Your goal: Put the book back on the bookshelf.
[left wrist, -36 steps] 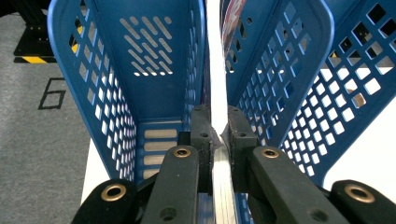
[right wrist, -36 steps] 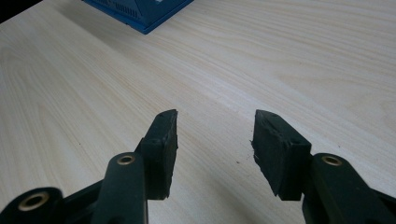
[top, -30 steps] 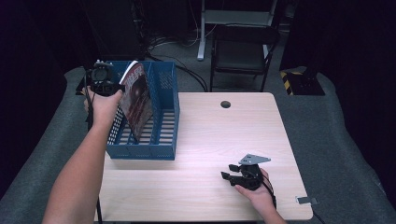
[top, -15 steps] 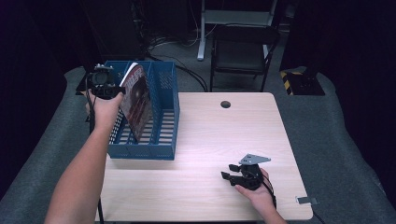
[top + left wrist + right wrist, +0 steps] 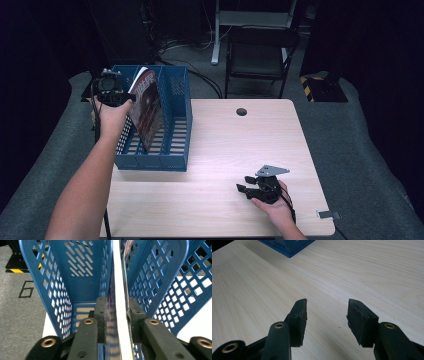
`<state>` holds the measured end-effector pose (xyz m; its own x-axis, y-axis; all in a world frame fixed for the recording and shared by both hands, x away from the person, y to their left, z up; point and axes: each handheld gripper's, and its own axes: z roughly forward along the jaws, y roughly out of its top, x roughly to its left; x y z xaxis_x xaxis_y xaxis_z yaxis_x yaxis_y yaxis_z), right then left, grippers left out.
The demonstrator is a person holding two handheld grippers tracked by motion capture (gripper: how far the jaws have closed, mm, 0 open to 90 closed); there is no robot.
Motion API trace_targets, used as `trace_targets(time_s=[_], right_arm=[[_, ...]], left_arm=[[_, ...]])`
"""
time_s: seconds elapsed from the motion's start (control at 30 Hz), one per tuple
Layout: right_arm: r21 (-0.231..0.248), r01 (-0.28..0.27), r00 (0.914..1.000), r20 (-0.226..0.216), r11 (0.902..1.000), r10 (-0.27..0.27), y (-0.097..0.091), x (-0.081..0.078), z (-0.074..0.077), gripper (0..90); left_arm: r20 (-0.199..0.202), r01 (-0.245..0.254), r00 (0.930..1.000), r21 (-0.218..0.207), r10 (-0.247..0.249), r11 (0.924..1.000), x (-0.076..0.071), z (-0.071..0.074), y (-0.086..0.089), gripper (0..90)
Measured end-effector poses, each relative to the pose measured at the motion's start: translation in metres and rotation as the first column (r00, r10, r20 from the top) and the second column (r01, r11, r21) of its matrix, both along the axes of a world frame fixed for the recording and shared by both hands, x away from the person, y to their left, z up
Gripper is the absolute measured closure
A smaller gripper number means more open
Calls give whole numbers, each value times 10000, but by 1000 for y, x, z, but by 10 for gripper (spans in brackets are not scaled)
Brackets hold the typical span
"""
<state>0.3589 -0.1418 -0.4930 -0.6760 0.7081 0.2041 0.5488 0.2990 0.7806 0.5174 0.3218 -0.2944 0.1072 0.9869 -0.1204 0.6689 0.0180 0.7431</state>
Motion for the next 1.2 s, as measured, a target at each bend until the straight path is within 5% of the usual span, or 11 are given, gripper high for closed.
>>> trace_targets(time_s=[0.43,1.2], right_arm=[[-75,-105,9999,37,9999,105,0,1,-1,500],[6,56,10000,-13,10000,-56,0,1,-1,500]], left_arm=[[-55,298,9995,-329,-300,9990,-2,-2,1,575],[176,688,9975,-354,-682,9970,-19,22,8,534]])
